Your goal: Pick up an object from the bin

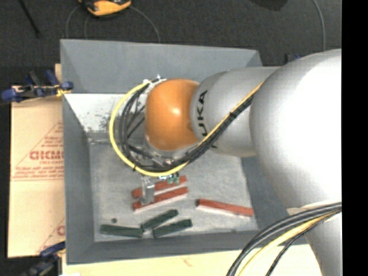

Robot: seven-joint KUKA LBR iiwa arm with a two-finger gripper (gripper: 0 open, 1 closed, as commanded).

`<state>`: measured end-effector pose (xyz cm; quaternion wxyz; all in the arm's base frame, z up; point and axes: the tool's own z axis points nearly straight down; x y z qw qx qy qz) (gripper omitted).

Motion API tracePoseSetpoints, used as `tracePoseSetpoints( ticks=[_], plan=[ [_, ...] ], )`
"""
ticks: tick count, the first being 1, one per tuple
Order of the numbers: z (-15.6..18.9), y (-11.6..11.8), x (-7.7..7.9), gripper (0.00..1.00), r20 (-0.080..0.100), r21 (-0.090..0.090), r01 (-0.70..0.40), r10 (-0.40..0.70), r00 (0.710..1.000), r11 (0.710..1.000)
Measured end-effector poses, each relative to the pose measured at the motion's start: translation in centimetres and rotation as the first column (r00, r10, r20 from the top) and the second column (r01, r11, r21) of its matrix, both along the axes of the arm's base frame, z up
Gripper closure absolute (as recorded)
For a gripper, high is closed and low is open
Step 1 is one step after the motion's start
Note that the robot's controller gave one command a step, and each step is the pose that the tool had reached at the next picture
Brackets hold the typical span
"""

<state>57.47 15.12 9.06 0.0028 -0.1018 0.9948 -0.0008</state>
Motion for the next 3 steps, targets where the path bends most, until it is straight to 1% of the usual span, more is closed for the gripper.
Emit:
tracePoseSetpoints(
  ticks=[1,2,3],
  plan=[
    [-0.8,-6.1,0.1,1.00,-0.003,0.001,0.074,-0.074,0.997,0.997],
    [-0.8,-6.1,0.1,1.00,-0.003,0.002,0.075,-0.075,0.997,0.997],
    [12.4,-1.8,0.5,1.00,-0.002,0.004,0.088,-0.088,0.996,0.996]
  ],
)
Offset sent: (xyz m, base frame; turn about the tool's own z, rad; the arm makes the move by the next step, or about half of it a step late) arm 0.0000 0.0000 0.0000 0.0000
